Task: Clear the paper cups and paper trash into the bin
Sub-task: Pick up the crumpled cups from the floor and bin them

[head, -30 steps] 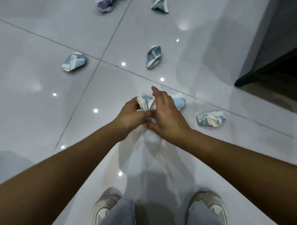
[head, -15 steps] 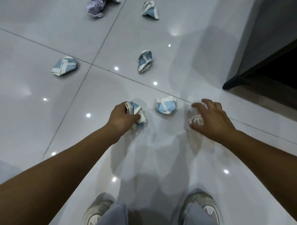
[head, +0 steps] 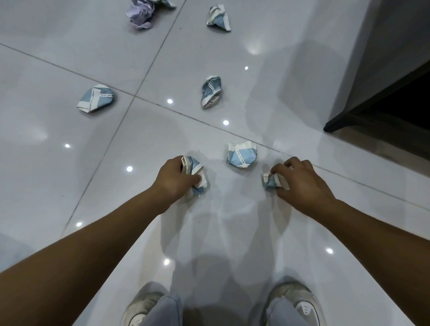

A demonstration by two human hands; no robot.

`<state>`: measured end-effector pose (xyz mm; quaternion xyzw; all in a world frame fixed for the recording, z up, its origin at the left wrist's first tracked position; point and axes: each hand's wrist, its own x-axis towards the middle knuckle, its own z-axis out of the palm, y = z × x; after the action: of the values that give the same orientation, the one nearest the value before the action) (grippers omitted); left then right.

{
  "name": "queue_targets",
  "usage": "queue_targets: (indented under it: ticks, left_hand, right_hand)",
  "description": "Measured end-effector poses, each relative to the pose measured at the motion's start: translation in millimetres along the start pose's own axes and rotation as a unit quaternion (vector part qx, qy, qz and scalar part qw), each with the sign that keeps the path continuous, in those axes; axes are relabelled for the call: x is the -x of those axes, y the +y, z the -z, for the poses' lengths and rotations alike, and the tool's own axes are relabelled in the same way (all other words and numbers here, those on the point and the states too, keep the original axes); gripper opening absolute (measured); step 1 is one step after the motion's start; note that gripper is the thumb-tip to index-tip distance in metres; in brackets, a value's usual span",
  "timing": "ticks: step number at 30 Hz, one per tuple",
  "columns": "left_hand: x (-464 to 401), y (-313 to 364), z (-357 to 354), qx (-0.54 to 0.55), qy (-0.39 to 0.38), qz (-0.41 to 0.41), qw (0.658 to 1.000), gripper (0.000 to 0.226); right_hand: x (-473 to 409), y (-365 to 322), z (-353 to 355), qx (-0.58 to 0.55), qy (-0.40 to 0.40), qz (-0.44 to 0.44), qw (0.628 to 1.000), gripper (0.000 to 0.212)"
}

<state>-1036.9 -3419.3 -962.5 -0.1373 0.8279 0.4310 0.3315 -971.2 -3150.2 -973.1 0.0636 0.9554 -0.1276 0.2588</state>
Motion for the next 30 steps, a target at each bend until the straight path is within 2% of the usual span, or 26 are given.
queue_targets:
  ticks: [6, 12, 22, 26, 30]
  left_hand:
    - [-8, 16, 17, -0.079, -0.017, -0.045, 0.996, 0.021]
    - [29, 95, 57, -0.126, -0.014, -0.092, 0.988, 0.014]
    - [249, 291, 142, -0.145, -0.023, -0.107, 0.983, 0.014]
    - [365, 378, 170, -0.13, -0.024, -0.114, 0.985, 0.011]
    - [461, 442, 179, -0.143, -0.052, -0.156, 0.976, 0.013]
  right_hand:
    - [-4, 2, 28, -0.048, 0.075, -0.008, 0.996, 0.041]
    - [6, -39, 103, -0.095, 0.108, 0.011, 0.99, 0.039]
    - [195, -132, 345, -0.143, 0.099, 0.061, 0.983, 0.04]
    - [300, -145, 449, -0.144, 0.117, 0.02, 0.982, 0.041]
    - [396, -148, 520, -0.162, 0.137, -0.039, 0.976, 0.042]
